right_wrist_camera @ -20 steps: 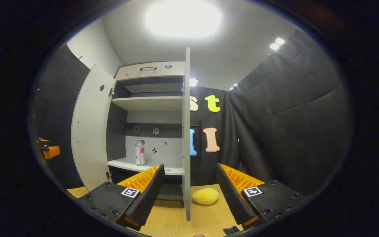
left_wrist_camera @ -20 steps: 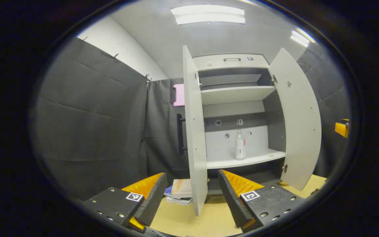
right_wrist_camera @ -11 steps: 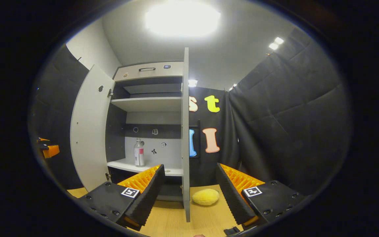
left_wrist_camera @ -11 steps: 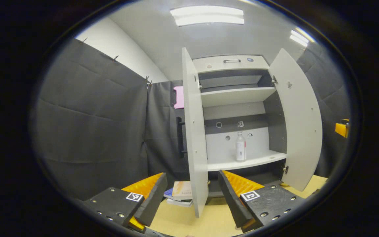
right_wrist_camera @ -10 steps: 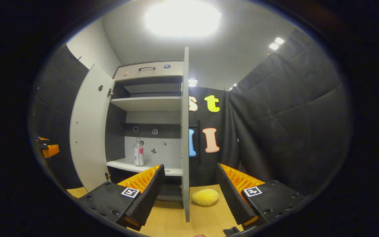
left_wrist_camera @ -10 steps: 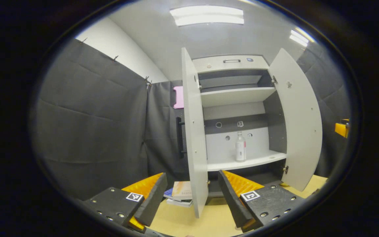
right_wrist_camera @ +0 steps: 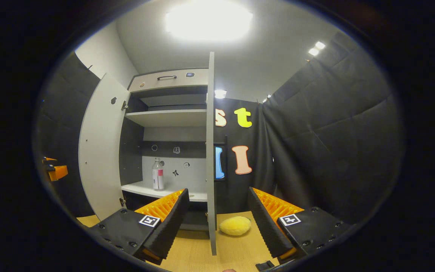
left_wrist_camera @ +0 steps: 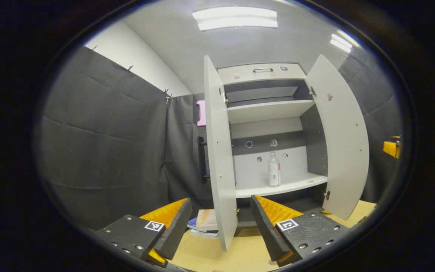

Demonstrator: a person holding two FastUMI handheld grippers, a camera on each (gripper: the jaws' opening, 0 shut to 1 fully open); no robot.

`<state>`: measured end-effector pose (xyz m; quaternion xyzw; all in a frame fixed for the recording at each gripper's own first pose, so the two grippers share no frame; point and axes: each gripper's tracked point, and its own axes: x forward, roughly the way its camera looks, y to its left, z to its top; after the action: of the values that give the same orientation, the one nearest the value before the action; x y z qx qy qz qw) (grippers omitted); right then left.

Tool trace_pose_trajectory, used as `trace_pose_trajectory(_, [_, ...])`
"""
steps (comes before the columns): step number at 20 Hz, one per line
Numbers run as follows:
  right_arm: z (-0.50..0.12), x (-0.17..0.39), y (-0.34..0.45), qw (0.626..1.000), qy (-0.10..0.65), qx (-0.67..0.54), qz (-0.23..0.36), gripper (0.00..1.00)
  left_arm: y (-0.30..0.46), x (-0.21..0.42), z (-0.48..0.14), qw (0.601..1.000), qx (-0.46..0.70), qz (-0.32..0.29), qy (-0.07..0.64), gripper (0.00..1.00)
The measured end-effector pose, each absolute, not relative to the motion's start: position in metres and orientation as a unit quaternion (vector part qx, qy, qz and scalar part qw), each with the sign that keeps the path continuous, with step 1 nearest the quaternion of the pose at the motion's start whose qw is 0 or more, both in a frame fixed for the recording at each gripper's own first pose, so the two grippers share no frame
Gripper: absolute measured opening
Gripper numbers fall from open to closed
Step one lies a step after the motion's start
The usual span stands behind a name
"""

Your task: Grasp the bottle in the cabinet with the left hand and place it on the coaster, then close the right door with the right hand and the left door with the left hand.

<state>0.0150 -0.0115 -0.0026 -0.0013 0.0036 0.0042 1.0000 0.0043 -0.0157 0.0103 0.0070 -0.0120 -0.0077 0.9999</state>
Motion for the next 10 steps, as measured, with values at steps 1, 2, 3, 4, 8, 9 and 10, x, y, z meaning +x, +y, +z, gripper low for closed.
trace_pose_trajectory(1, [-0.004,0.016,-0.012,1.0,0.006,-0.002,0.006,0.99,-0.021,0.007,0.01,1.0,0.006,-0.012,-0.012,0.96])
trace_pose_trajectory(2, [-0.007,0.015,-0.014,1.0,0.008,-0.003,0.006,0.99,-0.028,0.009,0.011,1.0,0.005,-0.016,-0.011,0.96])
trace_pose_trajectory(3, [-0.009,0.015,-0.017,1.0,0.011,-0.004,0.007,0.99,-0.034,0.011,0.012,1.0,0.004,-0.02,-0.011,0.95])
trace_pose_trajectory(4, [-0.011,0.015,-0.019,1.0,0.012,-0.005,0.008,0.99,-0.041,0.012,0.014,1.0,0.003,-0.025,-0.011,0.94])
trace_pose_trajectory(8, [-0.015,0.014,-0.034,1.0,0.015,-0.011,0.012,0.99,-0.074,0.026,0.027,0.999,-0.011,-0.045,-0.02,0.92])
trace_pose_trajectory(9, [-0.016,0.014,-0.038,1.0,0.015,-0.01,0.013,0.99,-0.084,0.03,0.029,0.998,-0.015,-0.05,-0.021,0.92])
trace_pose_trajectory(10, [-0.019,0.014,-0.043,1.0,0.016,-0.009,0.014,0.99,-0.092,0.033,0.031,0.998,-0.015,-0.054,-0.022,0.92])
